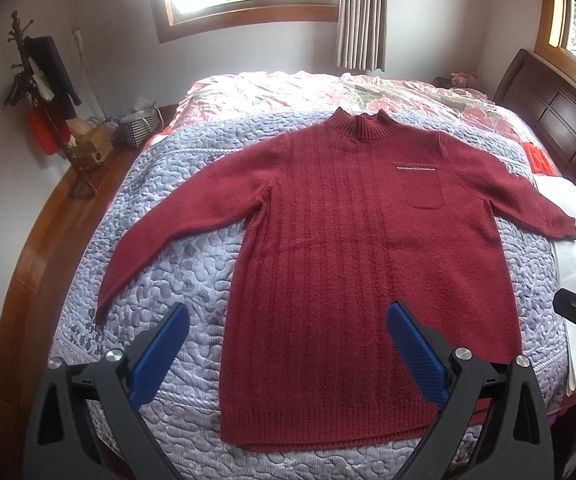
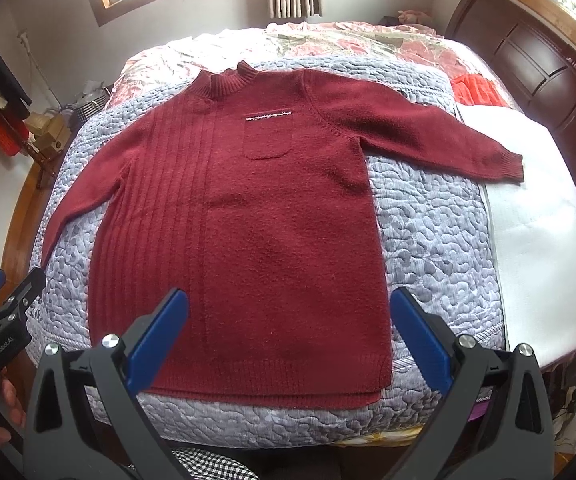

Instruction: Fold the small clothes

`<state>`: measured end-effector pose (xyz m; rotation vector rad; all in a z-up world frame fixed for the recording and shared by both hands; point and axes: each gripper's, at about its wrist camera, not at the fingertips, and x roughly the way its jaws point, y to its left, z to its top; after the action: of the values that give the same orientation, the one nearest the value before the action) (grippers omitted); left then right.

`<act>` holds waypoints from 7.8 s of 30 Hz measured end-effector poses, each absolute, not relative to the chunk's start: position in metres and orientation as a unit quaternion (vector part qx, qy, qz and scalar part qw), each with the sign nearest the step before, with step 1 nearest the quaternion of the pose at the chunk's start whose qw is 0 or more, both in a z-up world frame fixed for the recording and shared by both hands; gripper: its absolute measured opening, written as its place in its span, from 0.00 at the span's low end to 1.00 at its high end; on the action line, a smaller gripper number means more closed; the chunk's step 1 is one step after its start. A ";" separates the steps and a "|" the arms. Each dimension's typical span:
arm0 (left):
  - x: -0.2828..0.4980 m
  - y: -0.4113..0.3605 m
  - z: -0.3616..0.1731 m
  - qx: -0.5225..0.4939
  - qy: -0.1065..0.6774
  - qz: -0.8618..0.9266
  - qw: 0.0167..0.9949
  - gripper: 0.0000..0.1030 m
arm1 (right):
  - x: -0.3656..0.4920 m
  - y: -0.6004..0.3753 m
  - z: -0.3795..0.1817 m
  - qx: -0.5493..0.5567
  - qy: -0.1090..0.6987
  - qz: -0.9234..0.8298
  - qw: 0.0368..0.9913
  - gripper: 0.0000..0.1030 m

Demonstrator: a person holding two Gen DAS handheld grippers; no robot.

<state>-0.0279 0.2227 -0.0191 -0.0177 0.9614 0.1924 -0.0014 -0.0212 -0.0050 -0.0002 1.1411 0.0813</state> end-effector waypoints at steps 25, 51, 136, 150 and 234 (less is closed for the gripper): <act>-0.027 0.219 -0.015 -0.013 0.458 0.094 0.884 0.96 | 0.005 -0.026 -0.007 -0.002 0.540 0.038 0.841 0.97; -0.020 0.215 -0.022 -0.013 0.468 0.103 0.878 0.96 | 0.015 -0.036 -0.014 -0.001 0.546 0.042 0.837 0.97; 0.219 0.191 -0.120 -0.022 0.477 0.144 0.867 0.96 | 0.301 0.001 -0.097 -0.016 0.531 0.264 0.805 0.12; 0.248 0.131 -0.155 -0.062 0.521 0.057 0.849 0.96 | 0.286 -0.088 -0.108 0.009 0.549 0.205 0.810 0.38; 0.278 0.236 -0.194 -0.184 0.520 0.075 0.831 0.54 | 0.298 -0.123 -0.160 0.074 0.609 0.194 0.765 0.14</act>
<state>0.2782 0.2363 -0.1937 -0.3895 1.1018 0.1595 0.2982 -0.1230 -0.1600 0.1603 1.3231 0.4224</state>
